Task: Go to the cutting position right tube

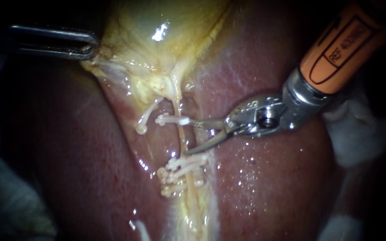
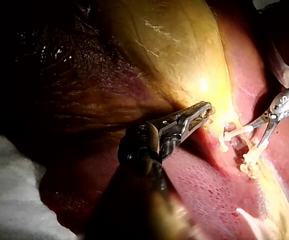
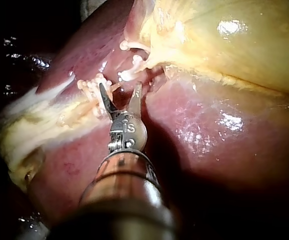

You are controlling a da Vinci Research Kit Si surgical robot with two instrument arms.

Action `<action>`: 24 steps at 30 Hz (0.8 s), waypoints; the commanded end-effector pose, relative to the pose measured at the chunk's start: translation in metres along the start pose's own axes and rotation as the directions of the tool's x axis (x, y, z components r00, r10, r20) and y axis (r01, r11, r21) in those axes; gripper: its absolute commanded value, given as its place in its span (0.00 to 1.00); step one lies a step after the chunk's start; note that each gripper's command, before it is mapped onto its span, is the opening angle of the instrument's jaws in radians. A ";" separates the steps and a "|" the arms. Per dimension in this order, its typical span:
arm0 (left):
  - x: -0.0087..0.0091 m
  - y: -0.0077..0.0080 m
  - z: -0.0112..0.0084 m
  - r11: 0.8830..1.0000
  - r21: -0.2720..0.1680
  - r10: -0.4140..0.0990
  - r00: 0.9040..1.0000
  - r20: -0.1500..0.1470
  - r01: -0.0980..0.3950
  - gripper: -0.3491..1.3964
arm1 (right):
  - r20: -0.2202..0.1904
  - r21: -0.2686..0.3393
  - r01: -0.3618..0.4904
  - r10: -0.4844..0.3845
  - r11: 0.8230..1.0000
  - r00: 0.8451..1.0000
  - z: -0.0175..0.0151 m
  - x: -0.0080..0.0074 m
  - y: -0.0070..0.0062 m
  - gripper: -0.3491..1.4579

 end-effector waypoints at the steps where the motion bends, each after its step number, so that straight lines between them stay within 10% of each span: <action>1: 0.0000 0.0000 0.0000 1.000 0.000 0.002 1.000 0.000 -0.002 0.00 | -0.011 0.008 -0.005 0.005 1.000 1.000 0.0002 0.0000 0.0001 0.98; 24: 0.0001 0.0003 0.0001 1.000 0.001 0.001 1.000 -0.001 -0.001 0.00 | -0.098 0.247 -0.018 0.044 0.969 0.994 0.0060 0.0012 -0.0004 0.91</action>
